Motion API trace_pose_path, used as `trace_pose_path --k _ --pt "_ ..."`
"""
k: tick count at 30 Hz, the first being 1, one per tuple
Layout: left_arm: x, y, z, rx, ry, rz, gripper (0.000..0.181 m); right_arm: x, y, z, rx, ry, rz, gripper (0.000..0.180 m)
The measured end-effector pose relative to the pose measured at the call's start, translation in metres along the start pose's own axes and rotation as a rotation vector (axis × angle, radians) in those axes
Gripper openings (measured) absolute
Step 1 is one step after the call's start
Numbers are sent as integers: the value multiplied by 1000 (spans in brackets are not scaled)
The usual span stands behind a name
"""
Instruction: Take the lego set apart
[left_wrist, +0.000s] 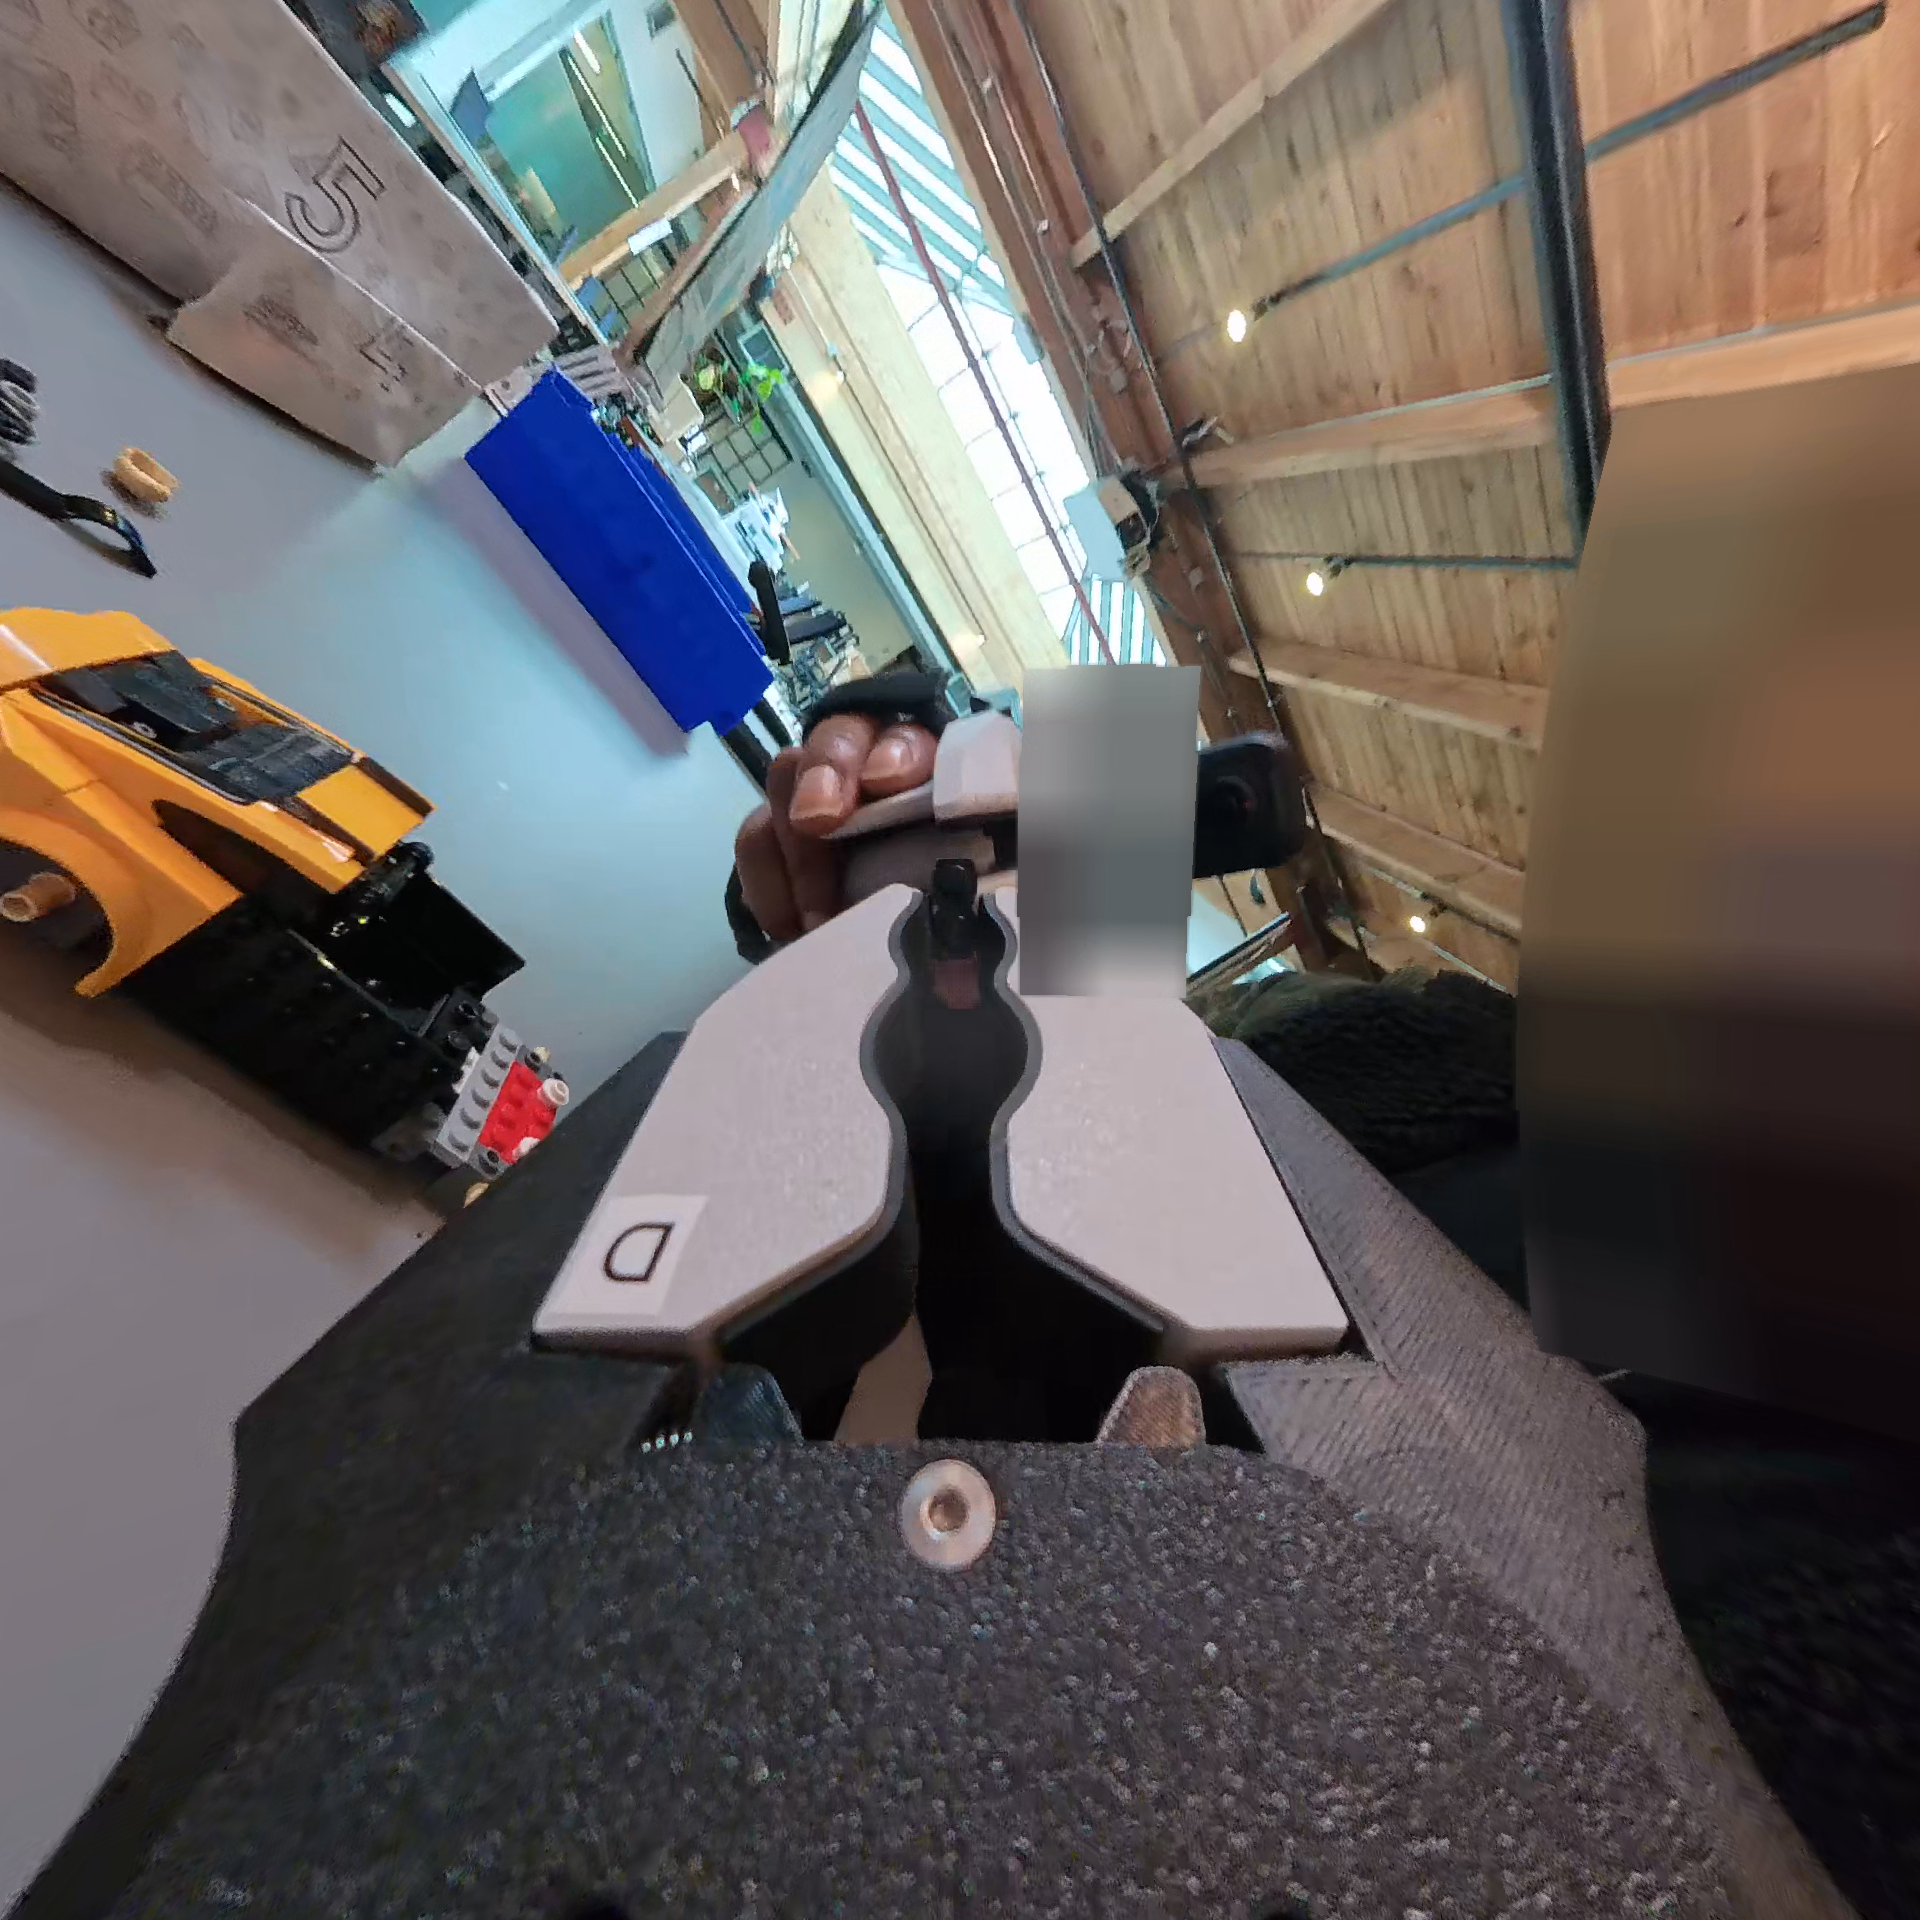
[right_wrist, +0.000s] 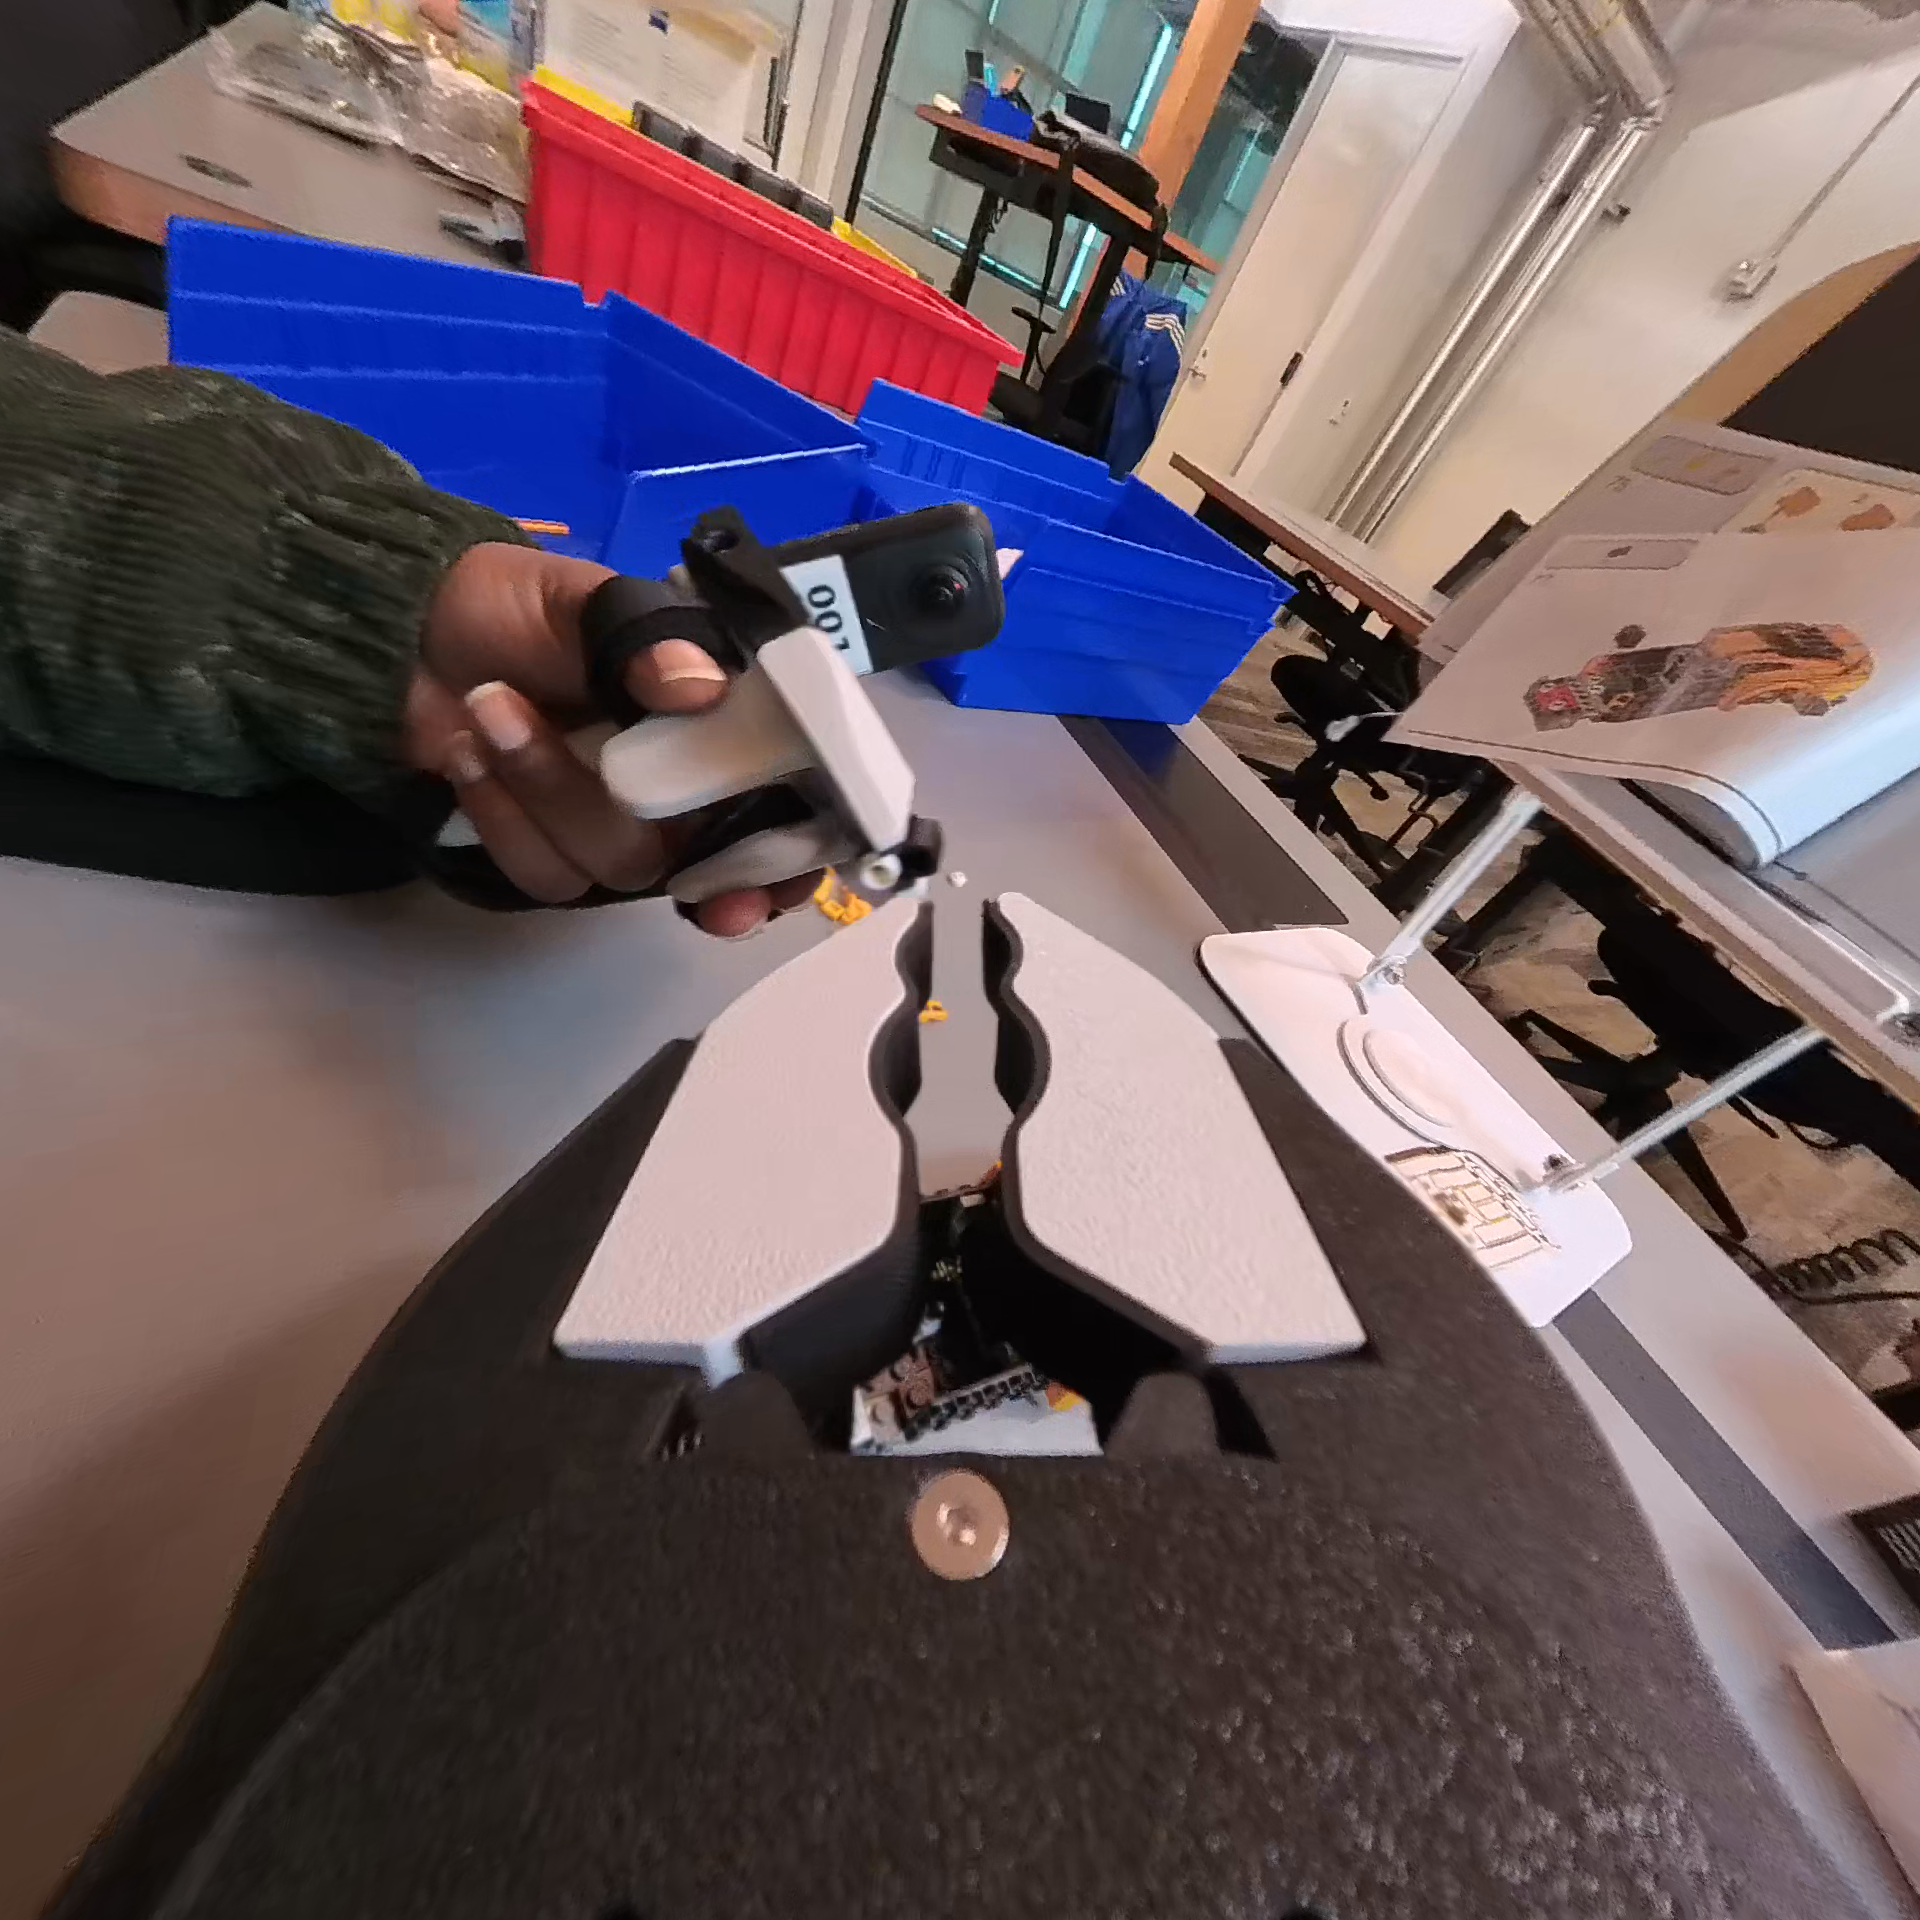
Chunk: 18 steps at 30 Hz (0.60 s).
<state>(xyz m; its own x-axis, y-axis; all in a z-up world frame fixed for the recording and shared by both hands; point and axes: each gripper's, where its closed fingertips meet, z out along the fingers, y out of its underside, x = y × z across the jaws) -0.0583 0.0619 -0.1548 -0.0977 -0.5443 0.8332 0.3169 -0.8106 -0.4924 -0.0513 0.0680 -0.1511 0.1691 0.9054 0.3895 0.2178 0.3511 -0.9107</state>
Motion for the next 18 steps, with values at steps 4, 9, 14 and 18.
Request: trace_pose_path --k 4,9,14,18 --pt "1 0 3 20 27 -46 9 -14 3 8 -28 -13 -80 15" --pt "-1 2 6 40 35 -88 9 -13 5 12 -45 20 -98 9" --pt "-1 1 7 74 39 -109 9 -11 5 11 -60 59 -126 7" --pt "-2 -1 8 80 -19 -44 9 -9 6 11 -63 52 -100 5"
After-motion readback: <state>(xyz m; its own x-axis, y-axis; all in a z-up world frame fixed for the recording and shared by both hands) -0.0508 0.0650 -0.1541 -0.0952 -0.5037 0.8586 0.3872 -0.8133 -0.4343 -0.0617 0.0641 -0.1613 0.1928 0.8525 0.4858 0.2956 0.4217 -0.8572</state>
